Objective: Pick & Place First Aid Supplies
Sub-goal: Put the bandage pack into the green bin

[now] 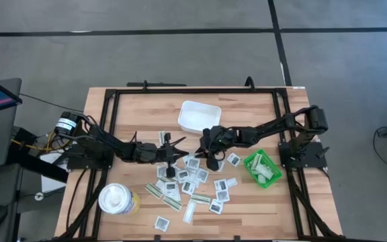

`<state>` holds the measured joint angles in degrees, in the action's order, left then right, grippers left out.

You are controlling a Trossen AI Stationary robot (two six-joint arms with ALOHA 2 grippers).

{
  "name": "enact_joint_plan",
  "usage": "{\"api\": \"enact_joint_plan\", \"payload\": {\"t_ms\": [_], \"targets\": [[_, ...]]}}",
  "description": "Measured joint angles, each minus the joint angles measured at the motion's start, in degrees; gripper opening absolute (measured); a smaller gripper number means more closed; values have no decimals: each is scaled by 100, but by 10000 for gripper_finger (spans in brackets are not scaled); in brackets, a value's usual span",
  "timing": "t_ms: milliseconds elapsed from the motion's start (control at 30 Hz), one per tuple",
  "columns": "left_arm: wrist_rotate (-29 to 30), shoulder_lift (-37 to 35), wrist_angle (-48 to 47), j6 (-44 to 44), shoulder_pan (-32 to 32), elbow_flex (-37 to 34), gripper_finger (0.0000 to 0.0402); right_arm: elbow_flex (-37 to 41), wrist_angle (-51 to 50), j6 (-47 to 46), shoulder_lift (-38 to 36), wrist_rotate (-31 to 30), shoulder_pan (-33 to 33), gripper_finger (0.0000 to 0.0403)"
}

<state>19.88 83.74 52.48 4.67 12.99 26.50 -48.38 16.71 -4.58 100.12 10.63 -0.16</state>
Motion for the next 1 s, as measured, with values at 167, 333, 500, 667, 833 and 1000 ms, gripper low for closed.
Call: {"api": "enact_joint_plan", "payload": {"t_ms": [167, 333, 500, 667, 833, 1000], "targets": [[2, 2, -52, -6, 2, 0, 5, 0, -5, 20, 0, 4, 12, 8], [0, 7, -113, -73, 2, 0, 6, 0, -138, 0, -44, 144, 15, 3], [10, 7, -124, -94, 4, 0, 22, 15, -647, -232, -253, 153, 27, 1], [284, 7, -198, -105, 3, 0, 51, 0, -1393, -259, -827, -20, 163, 1], [282, 9, -308, -62, 4, 0, 69, 0, -3237, -621, -1939, -1366, 502, 1], [279, 9, -321, -48, -89, 0, 69, 166, -5099, -1373, -2899, -2337, 1158, 1]]}}
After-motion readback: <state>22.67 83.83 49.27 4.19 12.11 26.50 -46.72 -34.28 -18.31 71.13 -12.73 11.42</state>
